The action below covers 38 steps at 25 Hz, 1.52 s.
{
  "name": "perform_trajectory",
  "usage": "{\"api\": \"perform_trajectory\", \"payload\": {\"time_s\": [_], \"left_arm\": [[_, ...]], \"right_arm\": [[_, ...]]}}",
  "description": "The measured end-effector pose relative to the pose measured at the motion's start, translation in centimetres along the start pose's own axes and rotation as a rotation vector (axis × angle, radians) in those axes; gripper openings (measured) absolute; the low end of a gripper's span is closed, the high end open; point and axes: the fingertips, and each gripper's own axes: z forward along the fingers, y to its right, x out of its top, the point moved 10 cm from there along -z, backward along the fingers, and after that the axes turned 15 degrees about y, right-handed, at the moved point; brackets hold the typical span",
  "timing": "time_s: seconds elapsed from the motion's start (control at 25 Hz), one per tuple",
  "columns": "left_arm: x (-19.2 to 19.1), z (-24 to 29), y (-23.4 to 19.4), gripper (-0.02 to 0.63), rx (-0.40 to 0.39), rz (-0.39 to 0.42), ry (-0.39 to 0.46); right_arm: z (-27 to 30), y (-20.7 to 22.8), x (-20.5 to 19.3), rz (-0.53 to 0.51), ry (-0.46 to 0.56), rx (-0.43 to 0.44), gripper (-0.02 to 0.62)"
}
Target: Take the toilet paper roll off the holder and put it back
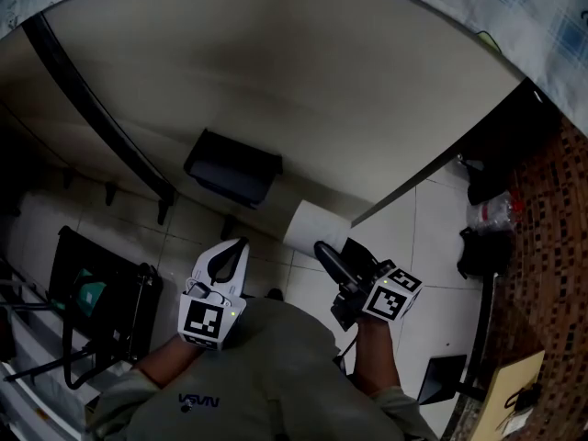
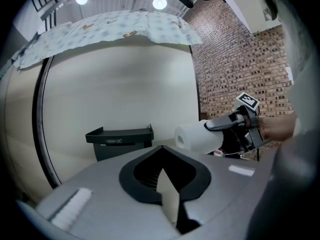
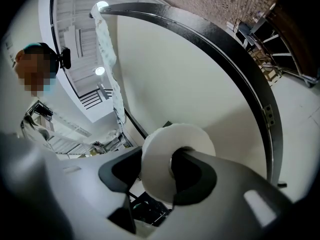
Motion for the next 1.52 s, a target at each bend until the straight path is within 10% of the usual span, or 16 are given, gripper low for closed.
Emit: {"api": "perform_trajectory", "payload": {"time_s": [0.6,0.92,1.52], "left_arm": [[-0.6,0.3,-1.1,0.006,0.134,0.038,-0.003],[-3.4,3.5,-2.4,0.252,0.258,0.105,-0.034],[-5.7,7.0,-3.2,0.279,0.360,0.112,-0.109]], "right_arm": [[0.5,0.1,-0.5,0.012,-0.020,-0.002,0.175],[1.8,0.9,-0.9,0.033,-0.032,-0.015,0.175],[4.6,1.5,-0.8,-0.009,-0.079,-0.022,0.175]]}}
